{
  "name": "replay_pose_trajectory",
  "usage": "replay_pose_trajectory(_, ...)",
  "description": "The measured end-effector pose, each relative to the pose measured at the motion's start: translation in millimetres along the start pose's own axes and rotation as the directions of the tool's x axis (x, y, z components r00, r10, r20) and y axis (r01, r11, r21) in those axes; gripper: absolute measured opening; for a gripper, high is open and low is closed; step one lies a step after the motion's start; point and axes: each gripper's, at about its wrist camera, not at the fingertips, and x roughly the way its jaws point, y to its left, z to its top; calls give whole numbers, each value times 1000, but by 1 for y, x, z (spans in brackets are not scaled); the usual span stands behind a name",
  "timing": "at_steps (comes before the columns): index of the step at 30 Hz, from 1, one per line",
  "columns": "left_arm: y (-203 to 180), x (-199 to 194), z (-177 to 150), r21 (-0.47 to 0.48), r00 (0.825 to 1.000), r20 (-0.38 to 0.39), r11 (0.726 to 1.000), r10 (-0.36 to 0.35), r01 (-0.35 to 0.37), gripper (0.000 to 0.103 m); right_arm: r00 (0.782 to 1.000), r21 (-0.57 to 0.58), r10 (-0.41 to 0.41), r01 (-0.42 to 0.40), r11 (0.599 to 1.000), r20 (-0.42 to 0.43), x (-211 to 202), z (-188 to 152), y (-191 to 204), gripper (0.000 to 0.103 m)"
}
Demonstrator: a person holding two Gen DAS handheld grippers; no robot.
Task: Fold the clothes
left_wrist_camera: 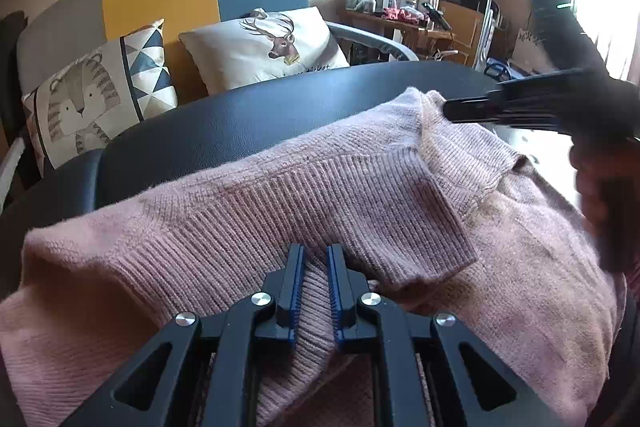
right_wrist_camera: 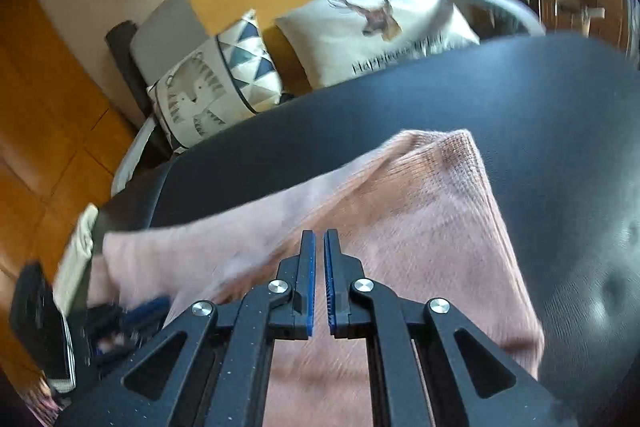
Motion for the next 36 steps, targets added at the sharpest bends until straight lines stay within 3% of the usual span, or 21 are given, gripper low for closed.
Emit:
replay_pose_trajectory(2,2,0,0,-9,1000,2,1000,-9,9,11,999,-3,1,-1,1000,-45,16,9,-5,5)
replay_pose_trajectory(6,-3,5,0,1,1000,9,1000,2,-2,11,998,22,60,-59,998,-11,29,33,-12,5)
replay_pose_trajectory(10,-3,5,-2,7,1000,14,1000,12,-12,11,999,118,35,-35,992,4,39,48,-32,5)
replay_pose_trajectory(13,-1,5,-2,-4,1000,16,1000,1,-1,11,1000,181,18,-19,983,7,46,42,-55,0)
replay_pose_trajectory(16,2,5,-2,-18,1000,17,1000,-14,14,11,998,235,54,-62,970,40,46,42,-69,0)
replay_pose_trajectory(19,1,5,-2,-11,1000,19,1000,-4,5,11,993,204,43,-66,977,111,26,43,-57,5)
replay_pose_trajectory(22,-2,5,-2,0,1000,20,1000,9,-9,11,979,125,93,-117,985,180,3,39,-33,5)
replay_pose_trajectory(26,-2,4,-2,-1,1000,21,1000,9,-9,11,981,7,173,-175,985,88,14,29,6,6)
replay_pose_trajectory(30,-3,4,-2,4,1000,24,1000,16,-16,11,995,-99,98,-96,990,8,41,20,19,6)
replay_pose_trajectory(31,-4,4,-3,3,1000,25,1000,17,-17,11,997,-96,81,-80,992,11,45,22,15,2)
replay_pose_trajectory(36,-3,5,-3,-3,1000,28,1000,12,-12,12,995,-7,-44,45,999,89,42,35,-22,1)
